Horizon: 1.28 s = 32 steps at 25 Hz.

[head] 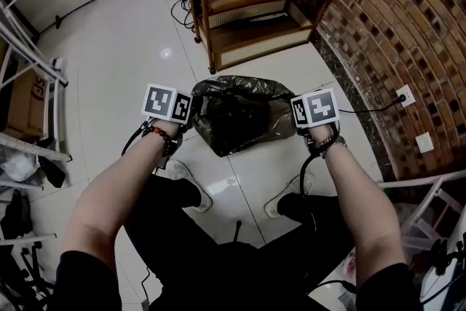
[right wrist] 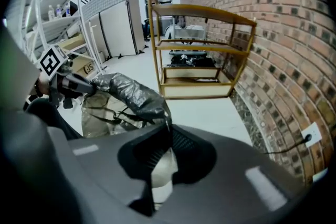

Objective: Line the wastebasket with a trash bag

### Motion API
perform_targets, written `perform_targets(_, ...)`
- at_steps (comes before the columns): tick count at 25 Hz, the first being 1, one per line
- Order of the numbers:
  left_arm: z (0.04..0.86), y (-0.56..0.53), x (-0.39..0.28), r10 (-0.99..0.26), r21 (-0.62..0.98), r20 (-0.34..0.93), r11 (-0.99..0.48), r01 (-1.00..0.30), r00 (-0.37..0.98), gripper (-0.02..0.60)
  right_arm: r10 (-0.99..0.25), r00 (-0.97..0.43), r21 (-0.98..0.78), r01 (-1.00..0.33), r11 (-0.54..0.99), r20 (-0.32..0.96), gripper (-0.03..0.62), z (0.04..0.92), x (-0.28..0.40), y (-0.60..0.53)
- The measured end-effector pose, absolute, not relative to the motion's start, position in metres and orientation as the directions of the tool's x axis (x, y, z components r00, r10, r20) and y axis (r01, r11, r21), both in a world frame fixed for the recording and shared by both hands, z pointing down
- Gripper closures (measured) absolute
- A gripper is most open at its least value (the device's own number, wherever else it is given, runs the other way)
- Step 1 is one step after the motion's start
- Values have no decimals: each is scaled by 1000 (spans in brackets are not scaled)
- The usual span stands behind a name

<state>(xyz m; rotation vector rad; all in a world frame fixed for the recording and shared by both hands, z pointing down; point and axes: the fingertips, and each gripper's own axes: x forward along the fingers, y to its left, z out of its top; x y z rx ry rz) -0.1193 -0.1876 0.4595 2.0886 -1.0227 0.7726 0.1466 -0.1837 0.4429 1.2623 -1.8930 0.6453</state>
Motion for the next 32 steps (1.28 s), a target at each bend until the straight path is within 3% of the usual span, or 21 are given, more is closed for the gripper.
perform_targets(11,505,-229,-120,-382,261,810,-446,-856,446,566,-470,-269,-78,-919,385,841,576,500,140,-222)
perform_targets(20,479,-213,-120,-340,366,781,-430,-825,524,577,-470,-251,-71,-927,368,846,576,458,150,-209)
perform_targets(32,471,-195,-126,-137,487,824,-322,-812,549,577,-242,-302,-195,-903,384,922,576,424,125,-199)
